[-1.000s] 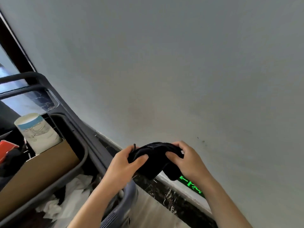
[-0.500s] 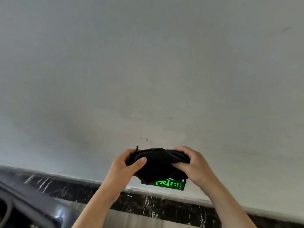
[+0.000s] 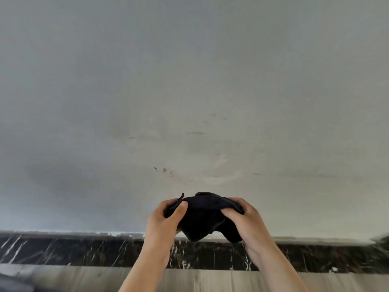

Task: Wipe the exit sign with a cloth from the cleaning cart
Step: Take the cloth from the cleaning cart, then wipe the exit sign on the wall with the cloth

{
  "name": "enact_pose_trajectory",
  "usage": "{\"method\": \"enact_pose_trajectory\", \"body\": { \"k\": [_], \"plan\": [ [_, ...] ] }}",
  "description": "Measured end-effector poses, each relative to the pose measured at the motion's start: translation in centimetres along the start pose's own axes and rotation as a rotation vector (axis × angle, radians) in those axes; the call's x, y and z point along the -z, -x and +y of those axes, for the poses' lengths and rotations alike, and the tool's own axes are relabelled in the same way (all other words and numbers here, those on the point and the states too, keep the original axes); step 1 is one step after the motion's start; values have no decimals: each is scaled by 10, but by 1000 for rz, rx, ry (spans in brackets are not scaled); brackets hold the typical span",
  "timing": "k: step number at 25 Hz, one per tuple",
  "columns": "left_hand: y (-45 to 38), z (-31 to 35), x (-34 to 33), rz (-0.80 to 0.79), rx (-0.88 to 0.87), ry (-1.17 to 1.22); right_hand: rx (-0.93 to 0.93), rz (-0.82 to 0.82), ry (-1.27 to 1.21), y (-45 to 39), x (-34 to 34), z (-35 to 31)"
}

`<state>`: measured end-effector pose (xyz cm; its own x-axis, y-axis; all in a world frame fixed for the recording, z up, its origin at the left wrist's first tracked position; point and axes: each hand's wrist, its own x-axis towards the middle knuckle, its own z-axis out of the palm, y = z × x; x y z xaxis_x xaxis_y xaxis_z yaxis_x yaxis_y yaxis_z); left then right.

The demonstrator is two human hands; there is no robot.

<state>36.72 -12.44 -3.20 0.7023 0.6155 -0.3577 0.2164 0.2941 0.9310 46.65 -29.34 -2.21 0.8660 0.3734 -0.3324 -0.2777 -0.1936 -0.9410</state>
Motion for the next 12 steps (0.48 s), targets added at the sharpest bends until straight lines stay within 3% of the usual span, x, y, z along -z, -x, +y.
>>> {"method": "enact_pose_trajectory", "body": {
  "k": [6, 12],
  "plan": [
    [-69, -141, -7, 228, -58, -91, -69, -10, -178, -74, -43, 139],
    [-129, -281, -5, 130, -122, -96, -129, -122, -402, -123, -77, 273]
  ]
}}
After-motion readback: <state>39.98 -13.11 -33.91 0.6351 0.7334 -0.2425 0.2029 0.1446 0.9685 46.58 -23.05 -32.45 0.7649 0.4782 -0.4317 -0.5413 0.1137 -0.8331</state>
